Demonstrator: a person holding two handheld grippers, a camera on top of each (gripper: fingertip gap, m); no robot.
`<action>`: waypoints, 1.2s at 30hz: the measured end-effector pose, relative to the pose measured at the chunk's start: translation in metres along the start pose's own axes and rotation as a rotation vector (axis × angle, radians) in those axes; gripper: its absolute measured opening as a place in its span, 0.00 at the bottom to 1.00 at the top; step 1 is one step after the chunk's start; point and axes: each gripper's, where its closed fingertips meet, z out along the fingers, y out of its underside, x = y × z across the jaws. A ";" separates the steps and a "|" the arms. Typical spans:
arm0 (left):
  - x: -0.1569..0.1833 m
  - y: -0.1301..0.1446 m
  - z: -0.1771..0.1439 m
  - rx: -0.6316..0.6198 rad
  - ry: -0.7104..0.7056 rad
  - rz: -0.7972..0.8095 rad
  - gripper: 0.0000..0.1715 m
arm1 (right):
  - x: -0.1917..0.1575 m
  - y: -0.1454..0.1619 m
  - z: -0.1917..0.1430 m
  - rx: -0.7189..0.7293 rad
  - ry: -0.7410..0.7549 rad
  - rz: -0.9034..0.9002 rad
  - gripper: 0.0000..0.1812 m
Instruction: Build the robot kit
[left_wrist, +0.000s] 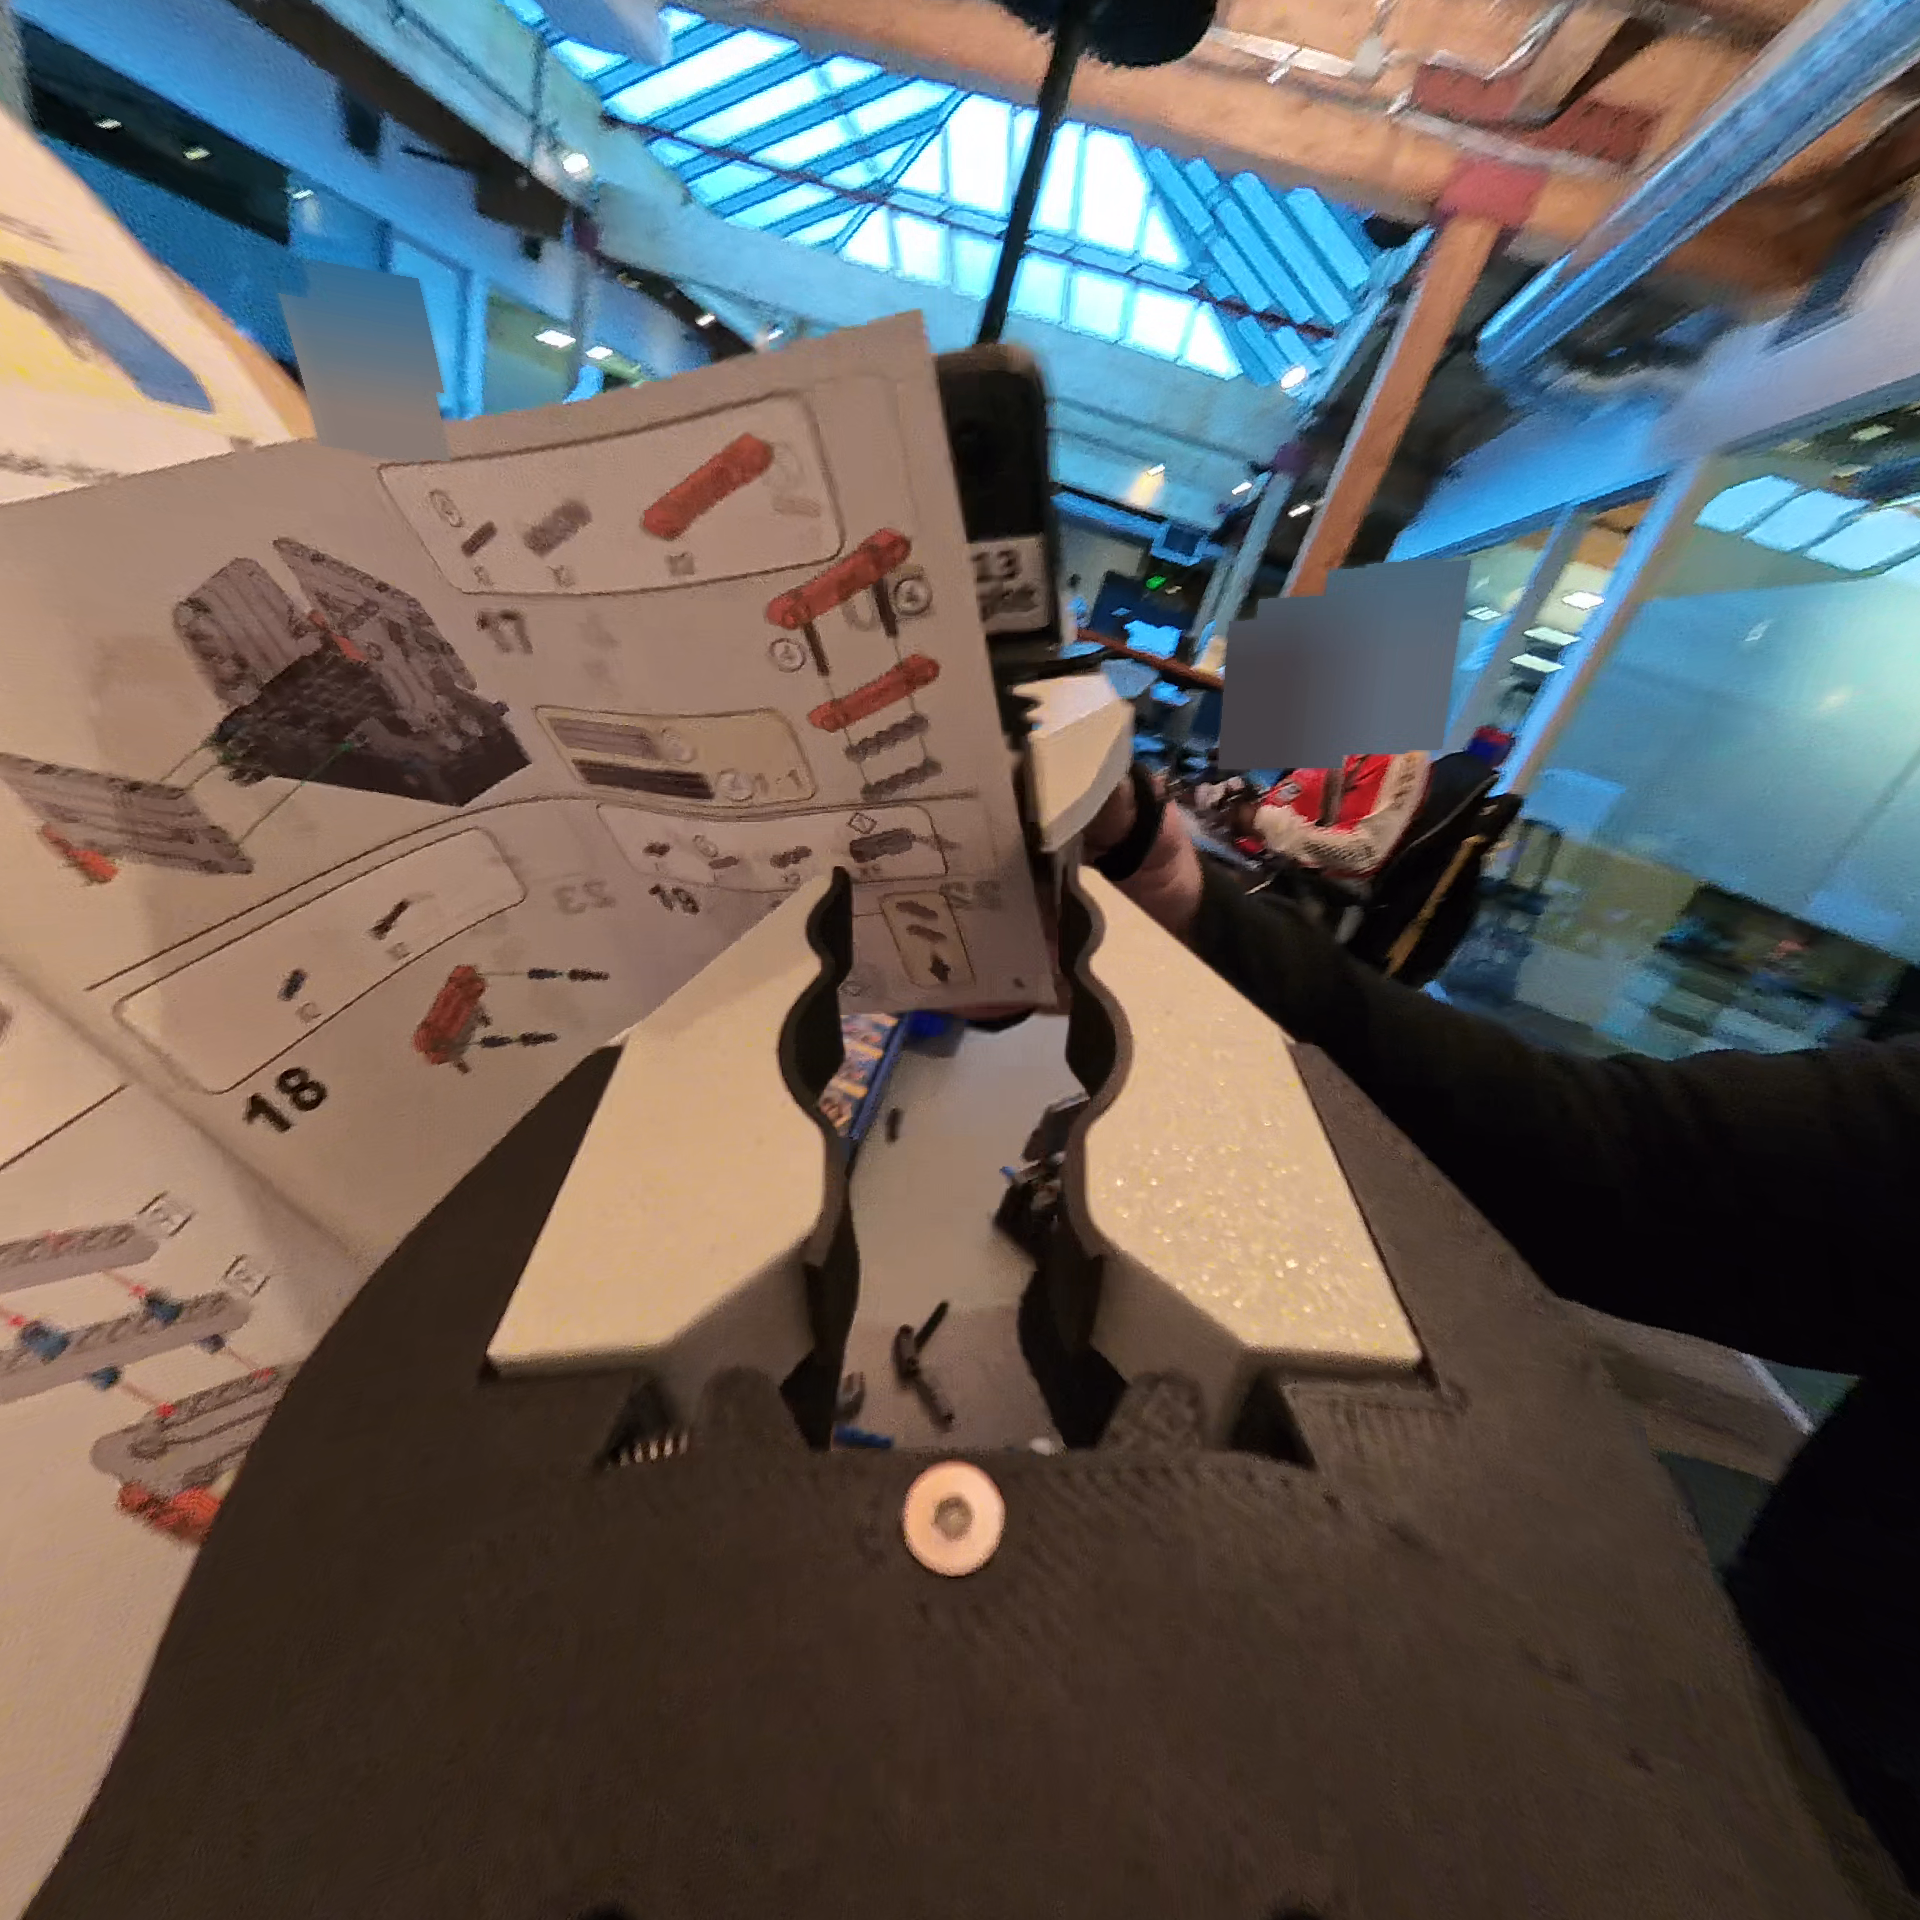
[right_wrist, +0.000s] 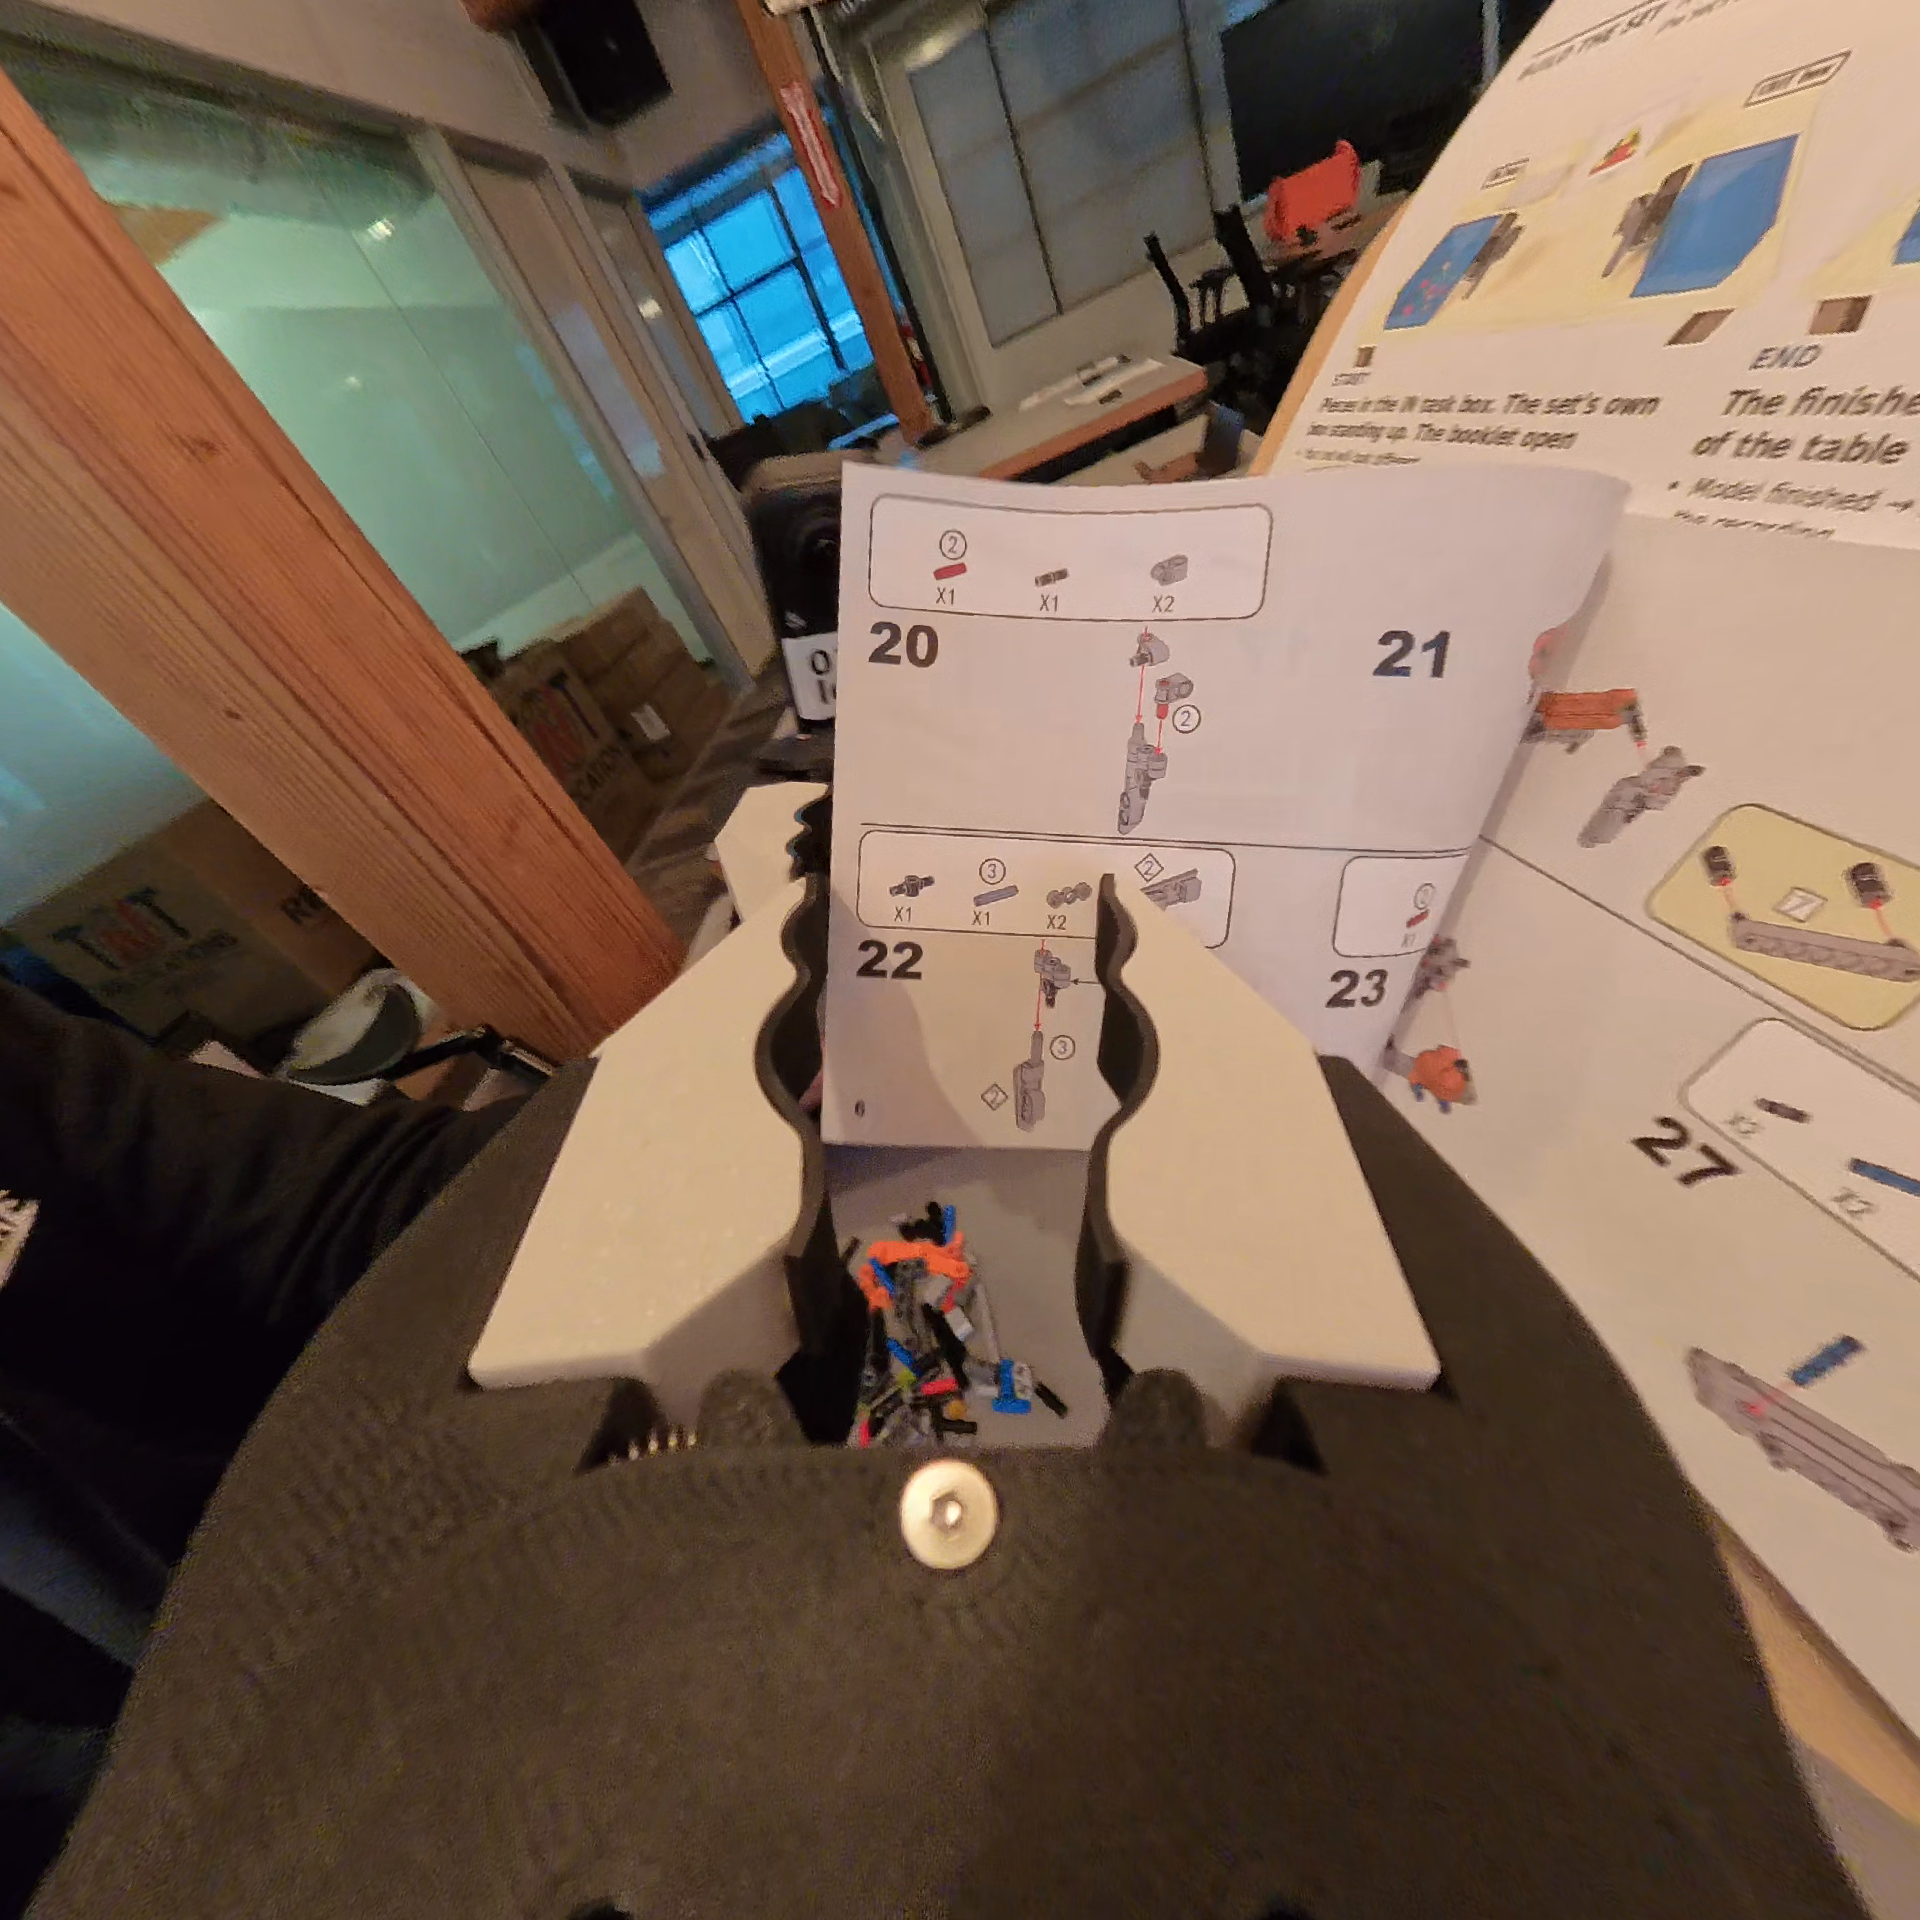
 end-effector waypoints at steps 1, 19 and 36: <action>0.006 -0.002 -0.001 0.021 0.045 -0.012 0.22 | -0.001 0.000 0.001 0.010 -0.016 0.014 0.28; -0.003 -0.016 -0.018 0.087 0.042 -0.127 0.25 | -0.013 0.016 0.025 -0.015 0.137 -0.234 0.31; -0.009 -0.030 -0.061 0.088 -0.023 -0.142 0.13 | -0.015 0.033 0.063 -0.106 0.308 -0.429 0.22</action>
